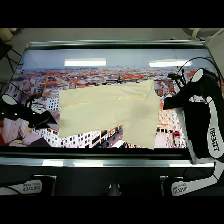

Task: Fold the shirts.

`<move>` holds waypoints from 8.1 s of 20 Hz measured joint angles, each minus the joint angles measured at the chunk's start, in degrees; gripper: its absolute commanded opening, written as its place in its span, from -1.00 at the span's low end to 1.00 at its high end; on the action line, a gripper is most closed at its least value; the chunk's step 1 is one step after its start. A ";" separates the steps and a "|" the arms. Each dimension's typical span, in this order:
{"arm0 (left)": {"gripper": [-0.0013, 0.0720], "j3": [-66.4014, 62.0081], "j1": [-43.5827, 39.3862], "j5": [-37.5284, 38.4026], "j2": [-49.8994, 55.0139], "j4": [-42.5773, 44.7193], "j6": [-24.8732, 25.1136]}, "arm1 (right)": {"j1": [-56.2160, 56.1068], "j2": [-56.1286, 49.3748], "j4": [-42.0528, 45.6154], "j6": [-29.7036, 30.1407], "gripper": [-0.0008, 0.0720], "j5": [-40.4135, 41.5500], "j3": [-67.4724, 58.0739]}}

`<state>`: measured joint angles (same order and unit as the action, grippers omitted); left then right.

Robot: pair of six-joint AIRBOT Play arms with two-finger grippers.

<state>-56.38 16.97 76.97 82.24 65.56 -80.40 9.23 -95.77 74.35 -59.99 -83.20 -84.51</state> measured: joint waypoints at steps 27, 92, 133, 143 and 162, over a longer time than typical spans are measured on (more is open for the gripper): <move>-0.91 8.68 -3.17 -9.79 -5.40 -6.75 4.48 | 1.62 -0.11 -13.00 4.31 -0.93 15.10 13.57; -0.91 -29.00 -7.30 4.11 18.12 9.77 2.43 | -8.28 -5.05 3.13 -2.62 -0.92 5.33 -2.93; -0.90 15.72 1.53 -8.94 -5.53 -3.26 5.16 | 0.00 24.98 -11.98 10.05 0.29 10.32 47.82; -0.91 15.61 1.46 -8.94 -5.84 -3.23 7.65 | -0.04 25.75 -16.63 8.46 -0.92 17.75 53.24; -0.91 -16.59 -1.38 -12.74 6.67 -9.29 7.17 | -0.72 9.03 -25.00 9.01 -0.93 32.44 15.41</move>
<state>-72.97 15.59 64.23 88.90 56.27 -73.23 8.51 -86.74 49.34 -50.98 -50.76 -69.10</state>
